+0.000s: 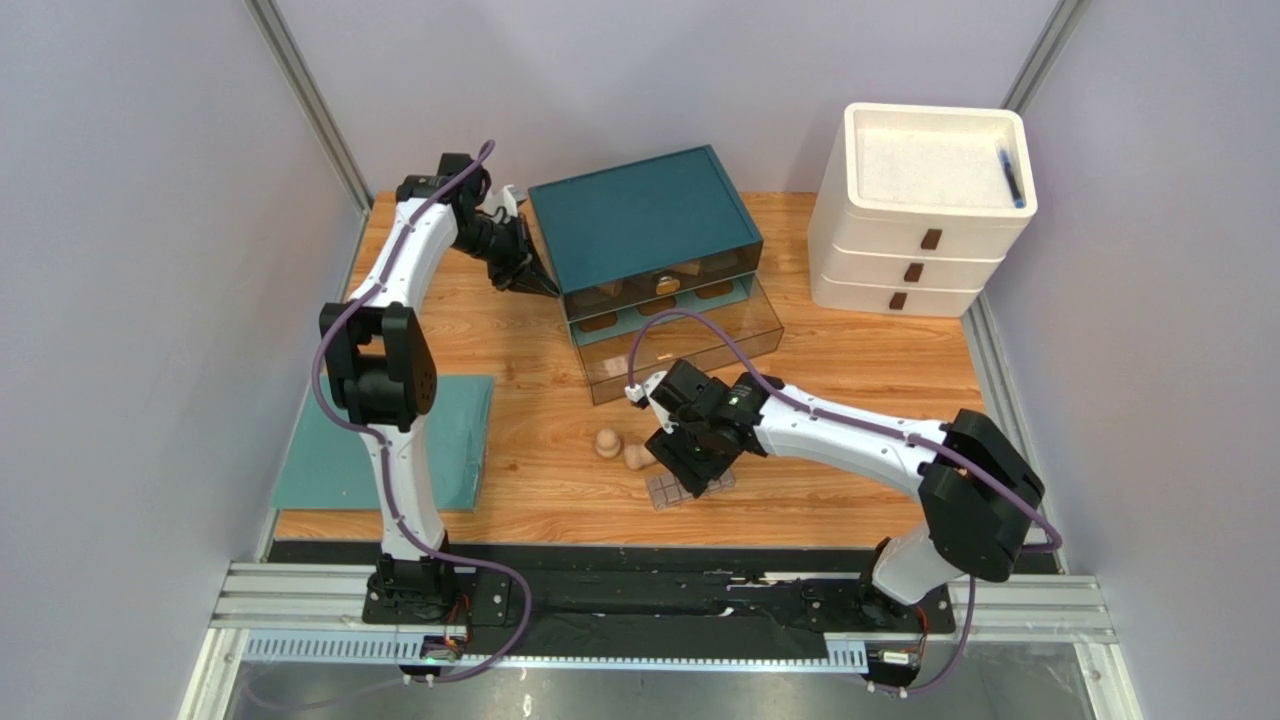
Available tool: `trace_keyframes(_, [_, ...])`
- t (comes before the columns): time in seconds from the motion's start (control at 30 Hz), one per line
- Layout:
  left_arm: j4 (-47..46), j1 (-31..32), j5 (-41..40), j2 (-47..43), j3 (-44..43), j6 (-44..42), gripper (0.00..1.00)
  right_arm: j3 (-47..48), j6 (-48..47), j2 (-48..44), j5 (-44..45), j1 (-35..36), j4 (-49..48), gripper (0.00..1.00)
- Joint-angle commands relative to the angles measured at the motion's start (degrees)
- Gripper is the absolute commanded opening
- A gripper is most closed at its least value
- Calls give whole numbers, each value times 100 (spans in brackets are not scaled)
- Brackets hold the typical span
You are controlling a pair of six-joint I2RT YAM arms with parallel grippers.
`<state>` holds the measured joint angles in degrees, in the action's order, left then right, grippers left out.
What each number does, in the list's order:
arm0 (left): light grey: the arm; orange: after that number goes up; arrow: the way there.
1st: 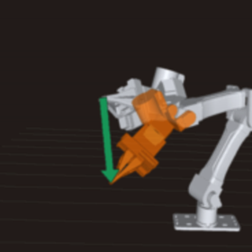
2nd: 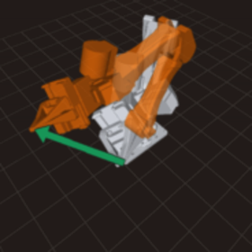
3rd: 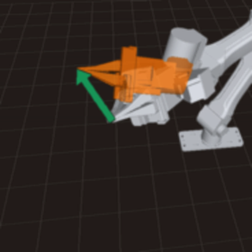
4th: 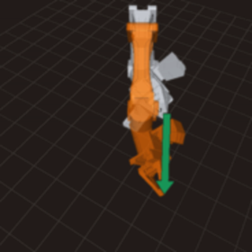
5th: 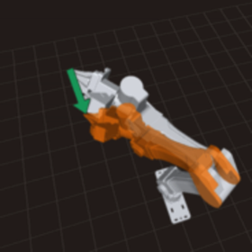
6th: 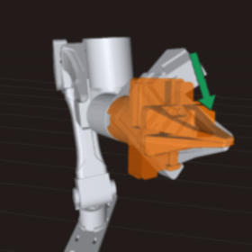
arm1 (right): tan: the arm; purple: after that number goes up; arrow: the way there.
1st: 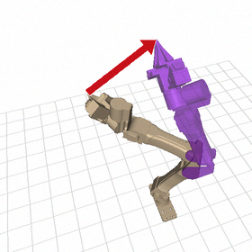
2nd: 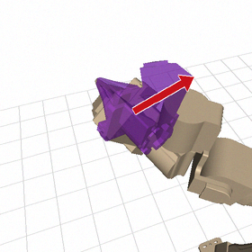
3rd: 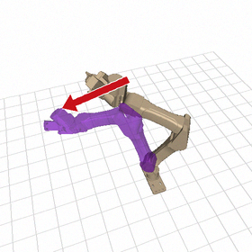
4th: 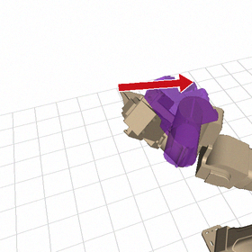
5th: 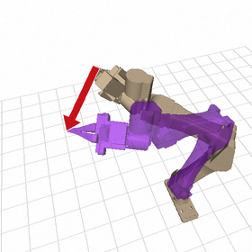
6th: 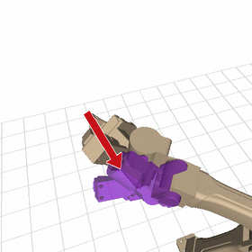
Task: Organize the makeup
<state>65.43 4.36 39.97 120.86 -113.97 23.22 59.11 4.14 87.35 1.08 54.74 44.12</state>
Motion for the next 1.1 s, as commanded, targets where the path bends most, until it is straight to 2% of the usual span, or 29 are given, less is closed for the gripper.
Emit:
trace_keyframes(0.0, [-65,-5,11,-352,68,-134,4,381,-89,159,217,-25,150,59])
trace_keyframes(0.23, [-65,-5,29,-388,138,-178,4,312,-396,-94,445,-25,62,59])
trace_keyframes(0.4, [-74,-5,20,-414,174,-204,4,-399,-1221,-1052,288,2,-1017,59])
trace_keyframes(0.43, [-83,-5,11,-414,182,-204,4,-609,-1658,-1245,78,10,-1237,59])
trace_keyframes(0.53, [-118,-5,38,-414,226,-195,4,-1541,-2476,-2167,23,19,-2412,59])
trace_keyframes(0.63, [-144,-5,38,-423,287,-187,4,-2270,-3119,-2713,41,19,-2828,76])
trace_keyframes(0.7, [-197,-5,46,-423,340,-169,4,-2413,-3567,-2776,-29,10,-2882,80])
trace_keyframes(0.87, [-206,-5,29,-449,437,-187,4,-2527,-4087,-2601,-477,10,-2952,80])
trace_keyframes(1.07, [-206,-5,11,-458,508,-213,4,-2133,-4632,-1854,-1249,-121,-2874,79])
